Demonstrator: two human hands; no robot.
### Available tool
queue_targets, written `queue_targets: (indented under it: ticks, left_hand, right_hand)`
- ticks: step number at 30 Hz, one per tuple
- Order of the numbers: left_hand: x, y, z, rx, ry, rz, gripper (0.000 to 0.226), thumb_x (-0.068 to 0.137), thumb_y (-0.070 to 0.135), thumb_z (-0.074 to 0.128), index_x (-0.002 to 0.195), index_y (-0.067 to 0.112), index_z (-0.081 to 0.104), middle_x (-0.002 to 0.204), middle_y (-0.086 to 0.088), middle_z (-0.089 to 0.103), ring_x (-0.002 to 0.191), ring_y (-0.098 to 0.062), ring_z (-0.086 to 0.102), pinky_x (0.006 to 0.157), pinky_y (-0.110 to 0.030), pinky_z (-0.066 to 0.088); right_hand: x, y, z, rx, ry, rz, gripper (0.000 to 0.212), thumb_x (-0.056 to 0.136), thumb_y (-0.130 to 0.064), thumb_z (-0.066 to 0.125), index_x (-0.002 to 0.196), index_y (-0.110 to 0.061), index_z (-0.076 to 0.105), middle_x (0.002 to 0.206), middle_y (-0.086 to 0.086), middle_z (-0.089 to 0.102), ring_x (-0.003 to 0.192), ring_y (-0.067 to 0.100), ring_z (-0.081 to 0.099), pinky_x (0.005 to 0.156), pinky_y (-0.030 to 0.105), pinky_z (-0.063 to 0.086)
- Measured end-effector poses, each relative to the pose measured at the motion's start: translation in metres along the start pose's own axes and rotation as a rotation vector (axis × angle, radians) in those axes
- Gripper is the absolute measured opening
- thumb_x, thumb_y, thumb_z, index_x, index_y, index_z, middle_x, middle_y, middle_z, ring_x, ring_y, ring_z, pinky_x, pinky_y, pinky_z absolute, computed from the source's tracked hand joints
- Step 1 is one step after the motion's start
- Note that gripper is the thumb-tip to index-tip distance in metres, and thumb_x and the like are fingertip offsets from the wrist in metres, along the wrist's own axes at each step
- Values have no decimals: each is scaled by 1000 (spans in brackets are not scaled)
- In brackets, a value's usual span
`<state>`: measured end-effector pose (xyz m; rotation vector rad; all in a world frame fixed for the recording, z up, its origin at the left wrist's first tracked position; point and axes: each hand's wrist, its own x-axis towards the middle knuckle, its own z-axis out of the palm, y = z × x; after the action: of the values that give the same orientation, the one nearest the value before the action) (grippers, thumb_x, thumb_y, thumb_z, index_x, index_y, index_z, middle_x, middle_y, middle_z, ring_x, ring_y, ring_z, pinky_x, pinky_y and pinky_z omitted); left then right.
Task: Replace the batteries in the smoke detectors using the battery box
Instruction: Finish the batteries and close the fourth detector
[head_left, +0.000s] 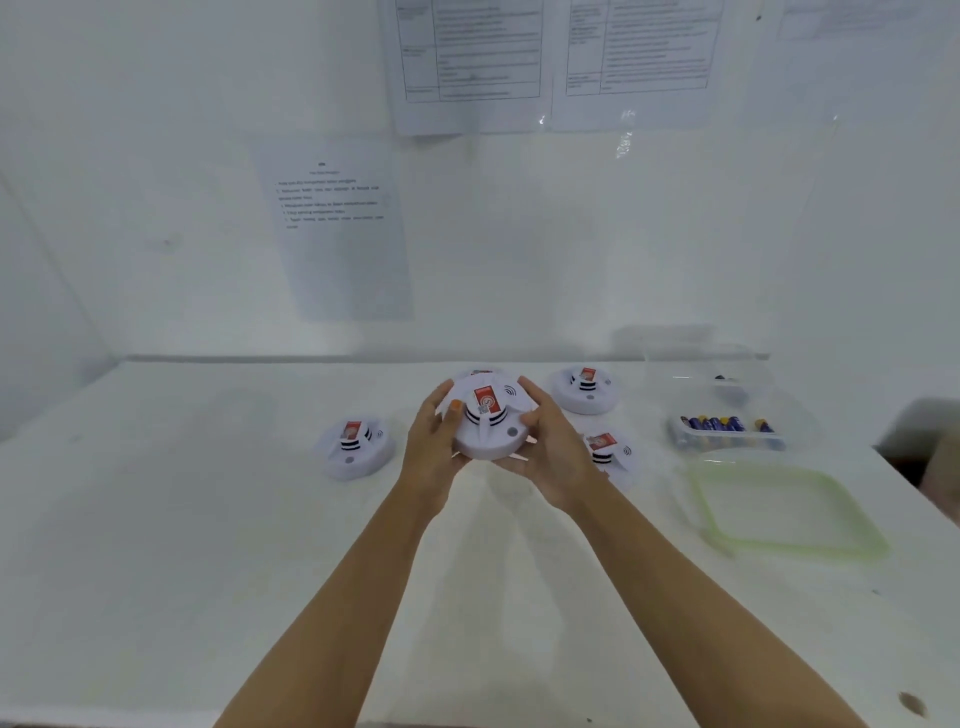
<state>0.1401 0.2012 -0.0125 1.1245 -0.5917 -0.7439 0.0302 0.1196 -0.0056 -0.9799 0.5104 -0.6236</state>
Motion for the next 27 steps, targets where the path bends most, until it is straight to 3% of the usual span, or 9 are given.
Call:
queue_targets:
  ticks: [2, 4, 7, 11, 13, 16, 19, 21, 27]
  left_hand:
    - [4, -2, -11, -3, -47, -4, 23, 98, 16, 43, 113, 31, 50, 103, 12, 68, 94, -8, 65, 68, -24, 56]
    - [9, -5, -22, 9, -75, -32, 26, 98, 14, 43, 119, 30, 46, 109, 10, 65, 97, -10, 64, 72, -25, 55]
    - [14, -8, -35, 61, -122, -75, 37, 98, 12, 44, 131, 28, 40, 121, 2, 58, 108, -18, 59, 77, -27, 54]
    - [24, -14, -45, 133, -215, -99, 30, 98, 6, 41, 112, 31, 50, 102, 12, 65, 92, -6, 64, 70, -20, 55]
    - [29, -17, -47, 126, -247, -125, 30, 98, 5, 40, 109, 31, 49, 96, 16, 67, 86, -3, 66, 69, -19, 55]
    - [37, -26, -47, 114, -262, -144, 30, 98, 4, 37, 107, 30, 51, 87, 18, 72, 80, 0, 68, 69, -20, 56]
    - [42, -34, -47, 111, -232, -186, 37, 99, 8, 38, 134, 22, 42, 118, 4, 64, 102, -11, 63, 87, -30, 52]
    - [44, -39, -45, 130, -216, -199, 42, 100, 9, 38, 141, 18, 35, 132, -2, 53, 115, -19, 55, 97, -36, 47]
    - [46, -50, -39, 166, -157, -178, 48, 99, 16, 43, 146, 17, 32, 143, -5, 46, 128, -24, 47, 108, -47, 37]
  right_hand:
    - [6, 8, 8, 19, 23, -5, 48, 87, -4, 37, 129, -26, 49, 126, 8, 56, 114, 30, 55, 85, 43, 53]
    - [10, 18, 15, 33, 62, 4, 47, 87, -2, 39, 127, -23, 48, 126, 11, 55, 110, 31, 56, 85, 46, 52]
    - [12, 30, 20, 43, 106, 36, 42, 84, 1, 42, 119, -24, 47, 122, 13, 53, 99, 29, 57, 72, 41, 56]
    - [17, 40, 17, -36, 129, 41, 50, 83, 6, 43, 121, -26, 43, 118, 10, 54, 99, 27, 58, 60, 33, 55]
    - [20, 42, 13, -63, 123, 39, 52, 84, 7, 43, 123, -27, 43, 119, 9, 56, 102, 28, 58, 59, 33, 55]
    - [23, 43, 8, -77, 119, 30, 53, 85, 10, 43, 125, -24, 41, 113, 11, 57, 93, 24, 61, 55, 32, 56]
    - [26, 46, 0, -98, 114, 33, 54, 84, 13, 45, 124, -22, 39, 109, 14, 57, 89, 26, 61, 60, 37, 59]
    - [28, 47, -5, -91, 112, 33, 55, 83, 14, 46, 123, -22, 38, 108, 15, 56, 91, 28, 61, 65, 41, 58]
    - [33, 51, -12, -48, 141, 6, 54, 83, 13, 49, 122, -23, 40, 107, 13, 60, 91, 28, 62, 69, 44, 57]
